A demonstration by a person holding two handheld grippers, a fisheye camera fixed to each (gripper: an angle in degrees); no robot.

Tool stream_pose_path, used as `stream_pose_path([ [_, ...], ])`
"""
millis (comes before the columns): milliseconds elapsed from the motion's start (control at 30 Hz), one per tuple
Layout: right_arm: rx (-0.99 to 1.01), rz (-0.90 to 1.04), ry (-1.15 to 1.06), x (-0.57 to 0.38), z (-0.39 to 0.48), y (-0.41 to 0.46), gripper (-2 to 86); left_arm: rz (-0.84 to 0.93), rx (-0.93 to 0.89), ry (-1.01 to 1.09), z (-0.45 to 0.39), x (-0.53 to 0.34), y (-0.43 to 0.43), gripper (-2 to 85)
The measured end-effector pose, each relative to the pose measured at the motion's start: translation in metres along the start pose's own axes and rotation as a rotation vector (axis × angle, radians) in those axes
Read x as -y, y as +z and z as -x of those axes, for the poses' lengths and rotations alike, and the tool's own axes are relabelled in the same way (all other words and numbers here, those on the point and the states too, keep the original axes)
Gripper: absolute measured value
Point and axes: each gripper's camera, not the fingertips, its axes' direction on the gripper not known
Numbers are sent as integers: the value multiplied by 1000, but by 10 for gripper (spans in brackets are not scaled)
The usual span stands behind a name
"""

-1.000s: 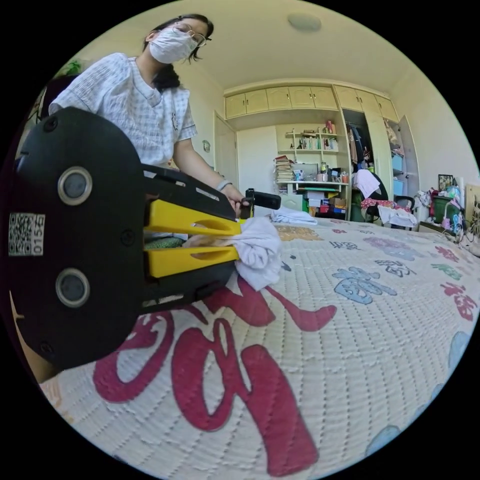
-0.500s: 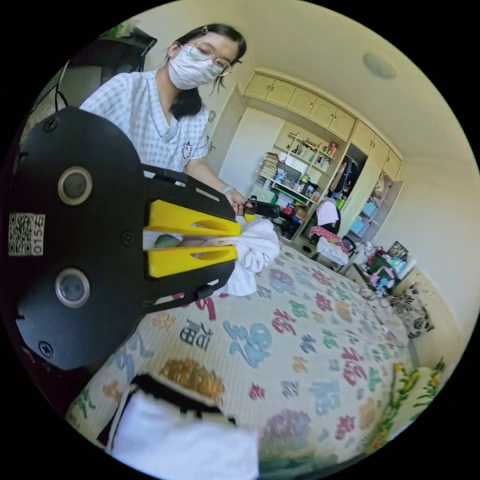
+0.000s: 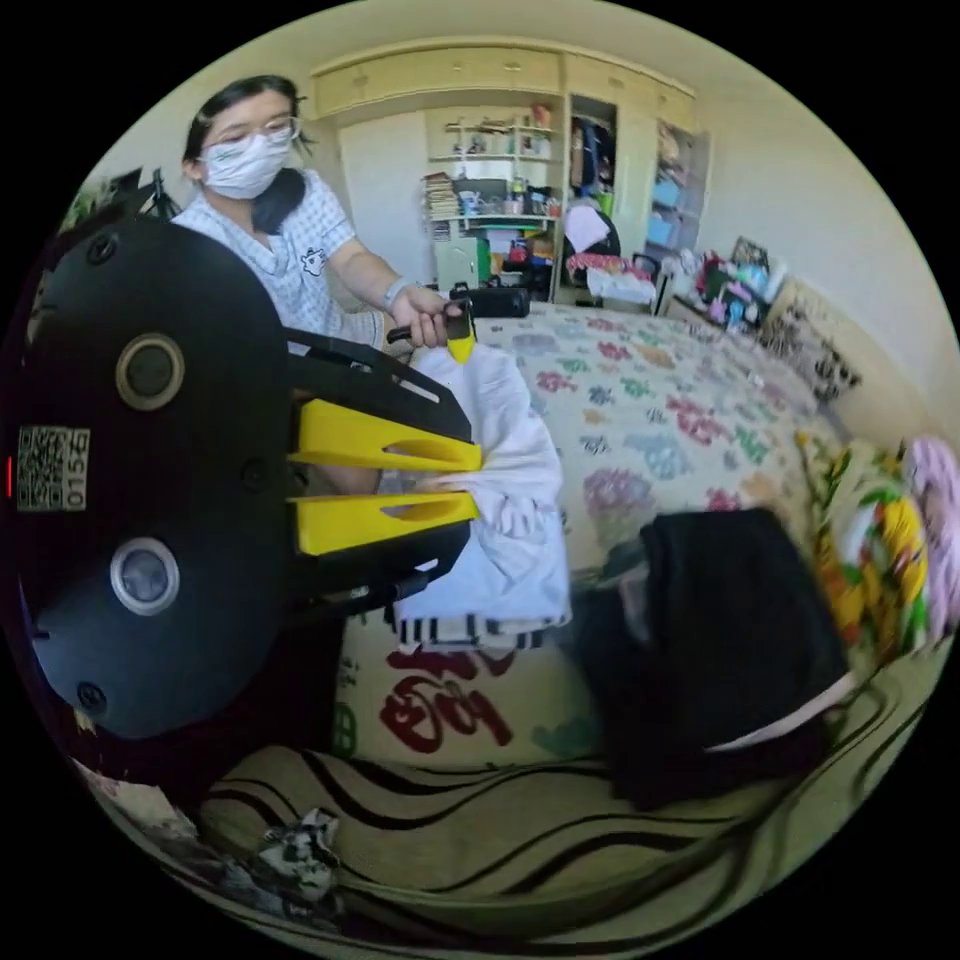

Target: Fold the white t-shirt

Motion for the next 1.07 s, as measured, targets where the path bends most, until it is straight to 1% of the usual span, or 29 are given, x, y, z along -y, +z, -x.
stream_pose_path([
  [33, 29, 12, 33, -2, -16, 15, 43, -5, -25, -13, 8, -4, 1, 48],
  [133, 143, -25, 37, -14, -35, 41, 63, 8, 20, 12, 9, -16, -4, 52],
  [267, 169, -38, 33, -36, -35, 55, 93, -6, 97, 37, 8, -43, -27, 63],
  [400, 36, -183, 136, -73, -20, 47, 100, -36, 107, 36, 10, -80, -58, 68],
  [467, -26, -253, 149, -90, -4, 44, 99, -50, 122, 73, 9, -115, -87, 69],
  [500, -64, -289, 125, -101, 11, 45, 96, -53, 122, 87, 8, -126, -95, 69],
  [567, -102, -326, 51, -113, 42, 51, 93, -73, 151, 129, 10, -175, -136, 69],
  [600, -119, -342, -33, -121, 68, 59, 92, -83, 168, 141, 10, -189, -147, 68],
  [667, -151, -357, -157, -132, 110, 78, 89, -144, 263, 161, 16, -248, -198, 66],
  [700, -168, -368, -250, -140, 139, 97, 87, -164, 285, 164, 17, -264, -212, 65],
  [733, -178, -371, -335, -147, 169, 119, 83, -212, 326, 166, 20, -297, -239, 56],
  [767, -180, -374, -372, -151, 183, 132, 80, -278, 376, 168, 22, -332, -266, 37],
  [800, -177, -393, -437, -158, 211, 160, 69, -323, 411, 171, 22, -351, -280, 22],
  [867, -134, -449, -538, -173, 252, 209, 42, -493, 578, 195, 15, -428, -328, -1],
  [900, -88, -477, -616, -184, 280, 245, 25, -527, 625, 197, 12, -447, -338, -2],
  [933, -59, -504, -697, -197, 308, 283, 14, -602, 726, 203, 6, -485, -358, -4],
  [967, -59, -520, -733, -204, 322, 302, 10, -687, 838, 204, -1, -524, -375, -4],
  [1000, -81, -560, -787, -219, 350, 339, 3, -731, 899, 209, -5, -543, -382, -3],
  [1033, -117, -611, -829, -235, 377, 376, 0, -817, 1043, 222, -14, -581, -395, 0],
  [1067, -139, -638, -852, -244, 391, 394, -2, -909, 1212, 231, -23, -617, -404, 6],
])
